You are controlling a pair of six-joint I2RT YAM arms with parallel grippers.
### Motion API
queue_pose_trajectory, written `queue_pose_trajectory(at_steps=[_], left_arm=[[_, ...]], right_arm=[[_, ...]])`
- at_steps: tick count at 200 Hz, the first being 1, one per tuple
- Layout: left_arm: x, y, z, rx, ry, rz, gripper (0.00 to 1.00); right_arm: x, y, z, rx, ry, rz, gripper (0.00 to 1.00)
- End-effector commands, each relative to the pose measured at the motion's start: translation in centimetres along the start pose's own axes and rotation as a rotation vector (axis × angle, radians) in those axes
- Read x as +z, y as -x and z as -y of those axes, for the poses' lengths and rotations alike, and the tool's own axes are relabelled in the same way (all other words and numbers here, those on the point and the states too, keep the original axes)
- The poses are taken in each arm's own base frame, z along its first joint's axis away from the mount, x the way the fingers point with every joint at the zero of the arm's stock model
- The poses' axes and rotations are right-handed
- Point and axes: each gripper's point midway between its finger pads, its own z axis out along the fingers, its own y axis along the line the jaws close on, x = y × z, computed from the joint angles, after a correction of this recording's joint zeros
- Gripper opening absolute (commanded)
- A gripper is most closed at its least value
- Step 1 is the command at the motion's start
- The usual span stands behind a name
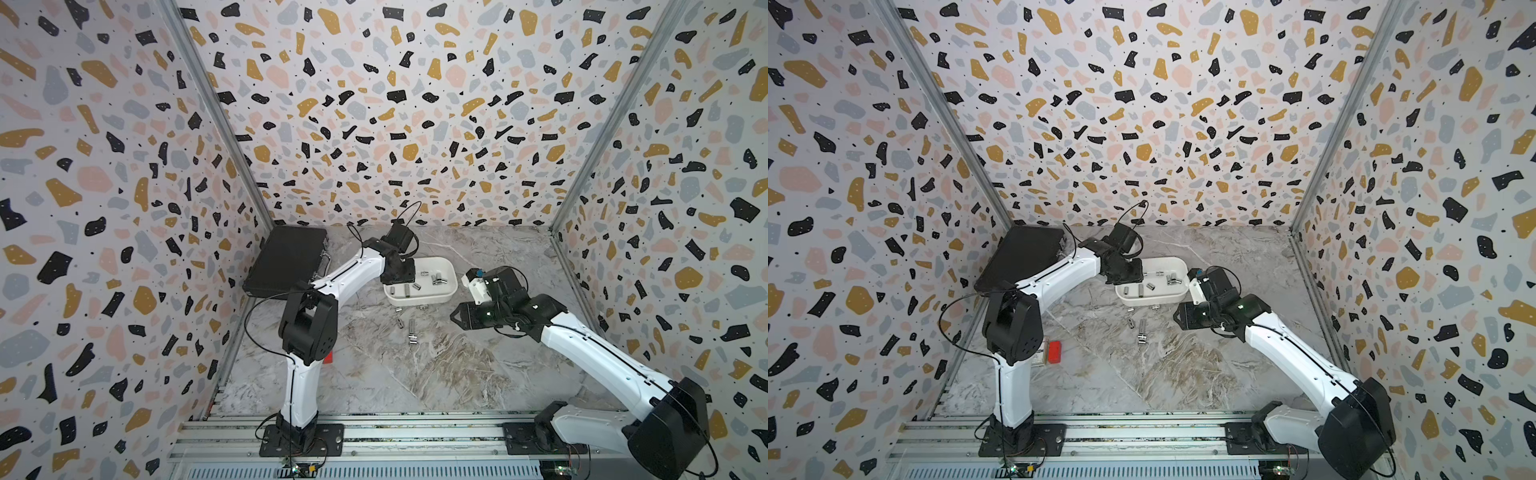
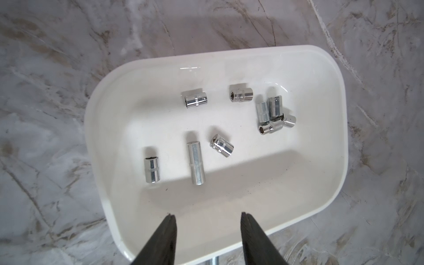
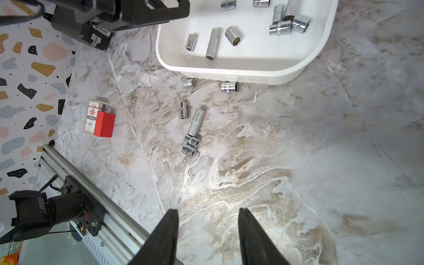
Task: Put the socket on the desktop into the storage box
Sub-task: Place the socket head in the storage box.
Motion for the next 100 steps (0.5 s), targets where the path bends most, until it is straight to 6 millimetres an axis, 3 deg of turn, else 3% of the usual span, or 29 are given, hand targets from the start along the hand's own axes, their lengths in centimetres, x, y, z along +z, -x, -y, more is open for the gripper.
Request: queue_pose_trajectory(at_steps=[1, 100], left_arm=[[-1.4, -0.3, 0.5, 0.014, -0.037, 0.022, 0.5], [-5.6, -3.3, 0.1, 0.002, -0.11, 0.066, 0.51]], right_arm=[[-1.0, 0.0, 0.1, 0.009, -0.007, 0.019, 0.48], [-1.0, -0.1, 0.3, 0.02, -0.015, 0.022, 0.5]])
